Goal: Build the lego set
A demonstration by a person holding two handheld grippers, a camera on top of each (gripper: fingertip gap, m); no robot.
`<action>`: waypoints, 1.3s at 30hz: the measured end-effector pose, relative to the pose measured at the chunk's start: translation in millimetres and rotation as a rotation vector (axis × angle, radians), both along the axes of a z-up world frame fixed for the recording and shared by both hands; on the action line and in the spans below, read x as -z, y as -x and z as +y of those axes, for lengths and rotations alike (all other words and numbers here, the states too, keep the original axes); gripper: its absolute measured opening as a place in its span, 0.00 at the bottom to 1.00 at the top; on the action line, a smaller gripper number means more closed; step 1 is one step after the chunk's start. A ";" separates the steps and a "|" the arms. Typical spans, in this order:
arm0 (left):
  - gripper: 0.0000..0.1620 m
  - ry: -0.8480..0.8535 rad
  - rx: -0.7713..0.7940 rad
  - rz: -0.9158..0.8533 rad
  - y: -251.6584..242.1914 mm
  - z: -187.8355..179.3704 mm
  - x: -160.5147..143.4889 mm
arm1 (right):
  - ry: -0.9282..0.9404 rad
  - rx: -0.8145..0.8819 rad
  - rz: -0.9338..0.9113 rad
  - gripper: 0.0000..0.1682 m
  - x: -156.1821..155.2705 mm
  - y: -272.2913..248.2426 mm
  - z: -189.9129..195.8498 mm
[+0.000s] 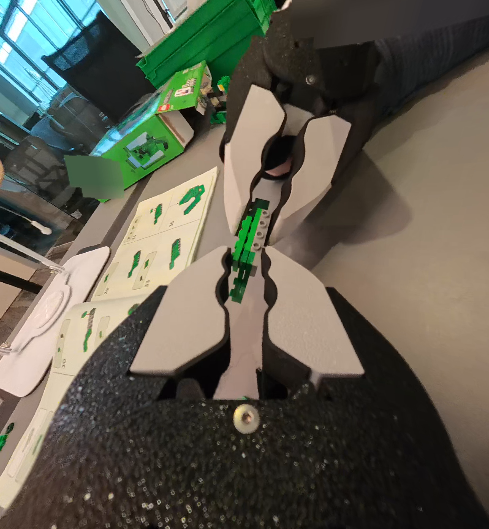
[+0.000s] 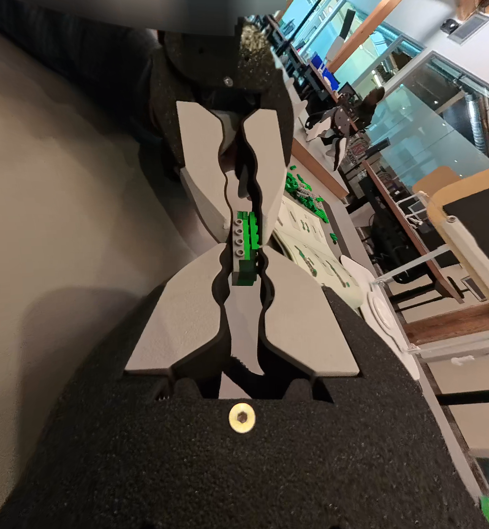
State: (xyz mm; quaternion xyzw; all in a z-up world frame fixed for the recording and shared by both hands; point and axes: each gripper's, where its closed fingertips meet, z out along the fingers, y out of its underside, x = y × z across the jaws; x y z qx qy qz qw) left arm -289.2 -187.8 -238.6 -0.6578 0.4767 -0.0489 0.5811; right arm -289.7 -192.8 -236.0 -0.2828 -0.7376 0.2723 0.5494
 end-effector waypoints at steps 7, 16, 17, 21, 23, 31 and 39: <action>0.19 -0.220 -0.117 0.269 9.5 9.8 -1.3 | -0.088 0.065 0.025 0.10 -1.1 1.6 10.0; 0.11 -0.173 -0.111 0.285 9.5 9.4 1.3 | -0.090 0.052 0.040 0.10 -0.1 1.8 7.8; 0.11 -0.162 -0.099 0.267 8.6 8.6 1.8 | -0.072 0.040 0.043 0.10 -0.4 1.7 6.3; 0.10 -0.104 -0.040 0.093 2.0 3.4 -6.5 | -0.022 0.011 0.058 0.17 -4.5 0.6 2.5; 0.10 -0.094 -0.034 0.033 4.6 2.4 -11.2 | -0.004 0.017 0.074 0.19 -7.9 -0.1 4.0; 0.11 -0.085 -0.030 0.033 6.3 2.0 -8.9 | -0.019 0.009 0.118 0.13 -14.1 -1.7 2.5; 0.14 -0.074 -0.011 0.151 -1.0 1.0 9.1 | -0.061 -0.029 0.018 0.10 1.2 1.7 -6.8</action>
